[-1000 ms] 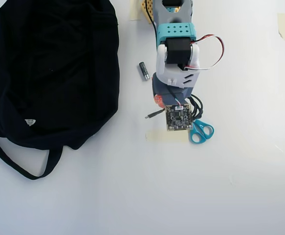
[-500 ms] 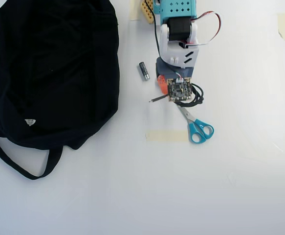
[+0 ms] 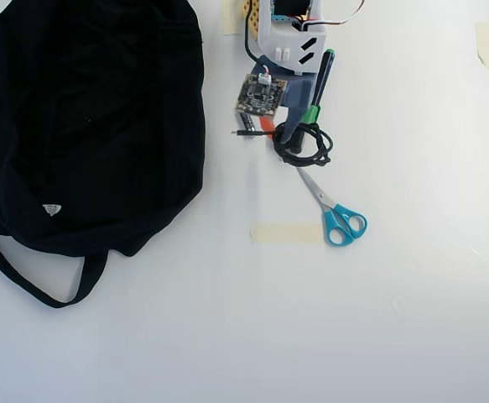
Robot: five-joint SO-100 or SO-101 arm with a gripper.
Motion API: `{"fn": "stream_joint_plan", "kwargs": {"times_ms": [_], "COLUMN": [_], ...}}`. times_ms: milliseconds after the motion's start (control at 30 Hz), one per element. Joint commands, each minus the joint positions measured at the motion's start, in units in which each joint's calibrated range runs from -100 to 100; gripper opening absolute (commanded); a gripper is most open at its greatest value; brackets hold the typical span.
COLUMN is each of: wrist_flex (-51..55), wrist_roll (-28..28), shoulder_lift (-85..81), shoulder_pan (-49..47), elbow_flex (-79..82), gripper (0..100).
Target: Put the cable into the black bag
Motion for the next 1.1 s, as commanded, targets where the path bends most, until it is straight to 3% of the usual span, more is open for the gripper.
{"fn": "stream_joint_plan", "kwargs": {"times_ms": [0, 200, 300, 633, 733, 833, 967, 1067], "wrist_flex": [-1.1, -1.4, -1.7, -14.2, -14.3, -11.2, -0.6, 1.1], "wrist_roll": [-1.5, -1.4, 1.3, 4.9, 5.7, 7.3, 7.2, 7.2], "shoulder_lift": [-2.2, -0.9, -0.9, 3.6, 16.6, 44.8, 45.7, 45.3], "shoulder_pan": [5.8, 19.1, 26.3, 48.0, 52.0, 55.0, 55.9, 56.4], "elbow_flex": [-2.4, -3.1, -3.1, -4.6, -20.5, -45.7, -47.0, -47.0], "gripper": [2, 2, 2, 2, 2, 2, 3, 24]}}
